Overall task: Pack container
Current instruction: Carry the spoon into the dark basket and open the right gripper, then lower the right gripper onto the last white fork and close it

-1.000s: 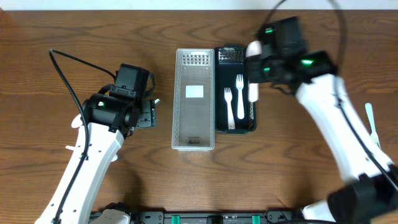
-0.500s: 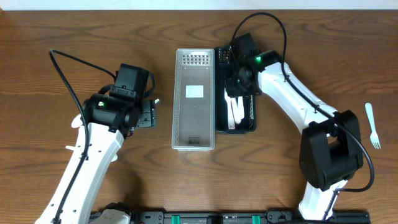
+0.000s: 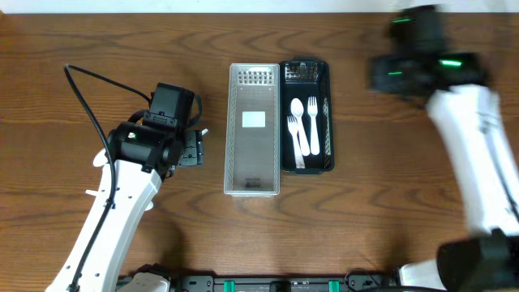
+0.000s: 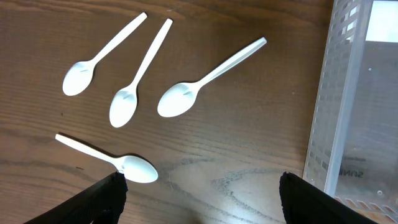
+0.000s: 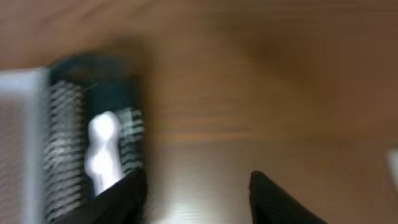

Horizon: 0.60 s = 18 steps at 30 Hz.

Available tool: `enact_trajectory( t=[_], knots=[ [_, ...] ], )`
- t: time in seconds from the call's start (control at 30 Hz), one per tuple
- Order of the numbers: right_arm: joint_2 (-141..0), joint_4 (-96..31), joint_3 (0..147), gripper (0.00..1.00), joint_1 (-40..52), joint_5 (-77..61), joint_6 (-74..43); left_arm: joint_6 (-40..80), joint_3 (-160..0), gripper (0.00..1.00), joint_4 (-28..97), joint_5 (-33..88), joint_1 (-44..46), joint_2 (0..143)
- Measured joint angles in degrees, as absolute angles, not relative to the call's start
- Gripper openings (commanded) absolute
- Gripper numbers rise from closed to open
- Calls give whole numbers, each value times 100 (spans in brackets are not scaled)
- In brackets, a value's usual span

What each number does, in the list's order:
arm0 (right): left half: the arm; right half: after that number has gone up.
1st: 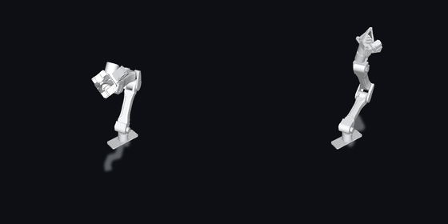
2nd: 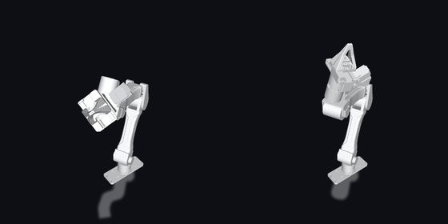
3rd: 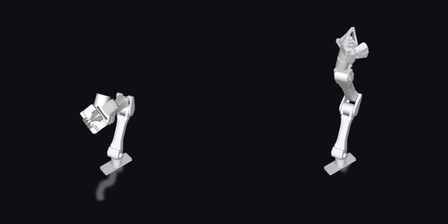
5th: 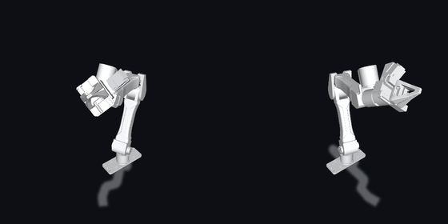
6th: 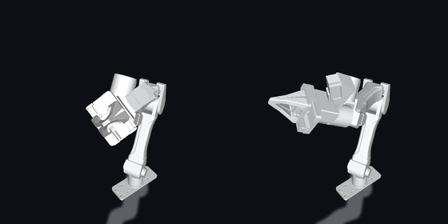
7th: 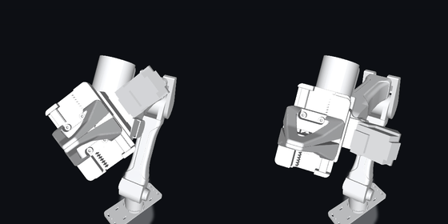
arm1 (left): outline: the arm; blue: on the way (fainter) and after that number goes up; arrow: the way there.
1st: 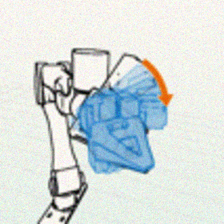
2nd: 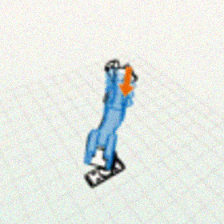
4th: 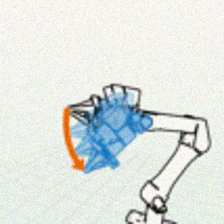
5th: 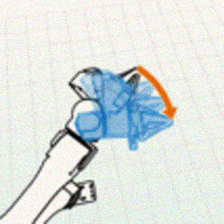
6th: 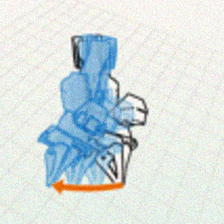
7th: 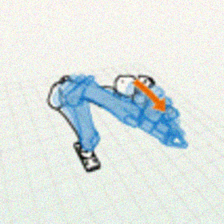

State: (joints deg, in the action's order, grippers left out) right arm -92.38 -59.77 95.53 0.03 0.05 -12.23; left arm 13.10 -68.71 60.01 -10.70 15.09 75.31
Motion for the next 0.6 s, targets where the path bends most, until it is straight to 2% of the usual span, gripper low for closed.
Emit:
enact_trajectory(
  t=[0.1, 0.23, 0.37, 0.43, 0.6],
  knots=[
    [-8930, -6462, 9603, 72, -1295, 163, -1026, 1310, -6871, 81, 6001, -1070, 1509, 7531],
    [-9004, -6672, 9507, 84, -2425, 279, -773, 1310, -6871, 81, 6001, -1070, 1509, 7531],
    [-9242, -6600, 9190, 89, -3232, 305, -510, 1310, -6871, 81, 5999, -1070, 1509, 7531],
    [-9382, -6440, 8954, 89, -3494, 309, -318, 1310, -6871, 84, 6001, -1070, 1509, 7531],
    [-9800, -6097, 8558, 87, -3787, 303, 250, 1310, -6871, 85, 5999, -1070, 1509, 7531]
  ],
)
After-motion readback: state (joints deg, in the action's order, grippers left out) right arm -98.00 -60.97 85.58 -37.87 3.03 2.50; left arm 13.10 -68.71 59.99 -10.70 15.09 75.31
